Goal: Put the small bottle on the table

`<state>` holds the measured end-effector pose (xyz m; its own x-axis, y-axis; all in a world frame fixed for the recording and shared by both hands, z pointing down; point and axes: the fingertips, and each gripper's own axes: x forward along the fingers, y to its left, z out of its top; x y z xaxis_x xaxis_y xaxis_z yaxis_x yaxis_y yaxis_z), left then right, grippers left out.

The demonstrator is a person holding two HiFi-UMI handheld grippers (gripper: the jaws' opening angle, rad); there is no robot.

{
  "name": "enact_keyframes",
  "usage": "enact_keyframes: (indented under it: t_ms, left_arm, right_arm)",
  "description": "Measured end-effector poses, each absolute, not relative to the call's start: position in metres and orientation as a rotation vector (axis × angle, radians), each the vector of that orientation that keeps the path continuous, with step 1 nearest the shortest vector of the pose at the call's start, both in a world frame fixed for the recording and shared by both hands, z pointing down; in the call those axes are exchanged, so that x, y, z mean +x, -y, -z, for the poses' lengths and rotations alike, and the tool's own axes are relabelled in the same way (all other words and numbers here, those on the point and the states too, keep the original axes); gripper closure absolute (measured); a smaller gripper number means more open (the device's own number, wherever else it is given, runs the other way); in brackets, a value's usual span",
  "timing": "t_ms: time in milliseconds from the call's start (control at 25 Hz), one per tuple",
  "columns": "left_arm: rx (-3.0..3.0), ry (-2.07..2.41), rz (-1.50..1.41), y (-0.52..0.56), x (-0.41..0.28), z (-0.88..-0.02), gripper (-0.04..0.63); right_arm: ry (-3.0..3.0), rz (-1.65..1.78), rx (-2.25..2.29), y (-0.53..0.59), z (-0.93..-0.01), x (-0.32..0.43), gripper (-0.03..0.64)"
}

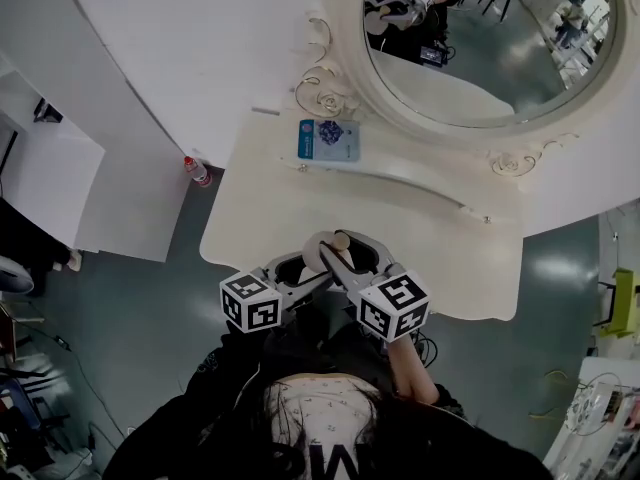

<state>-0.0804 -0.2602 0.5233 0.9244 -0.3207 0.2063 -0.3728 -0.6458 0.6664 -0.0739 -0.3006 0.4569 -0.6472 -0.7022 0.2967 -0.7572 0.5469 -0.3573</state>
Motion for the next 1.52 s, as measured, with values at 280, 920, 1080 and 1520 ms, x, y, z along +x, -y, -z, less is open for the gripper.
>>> enact_keyframes:
  t_ms: [280, 920, 1080, 1520]
  left_arm:
    - [2.305, 0.480, -0.134, 0.262, -0.074, -0.538, 0.342]
    - [2.267, 0.646, -0.116, 0.280, -0.098, -0.541, 0.342]
    - [2.247, 0.660, -0.112, 0.277, -0.096, -0.543, 0.342]
    - [2.217, 0.723, -0.100, 0.278, -0.107, -0.542, 0.342]
  right_arm:
    - [2.622, -0.738, 1.324, 0.311, -0.459, -0.056, 0.469]
    - [2.487, -0.638, 1.306, 0.384, -0.513, -0.021, 0.469]
    - [2.428, -0.623, 1.282, 0.395, -0.546, -0.021, 0.469]
    - [2.350, -0.581, 1.224, 0.398, -0.599, -0.026, 0.469]
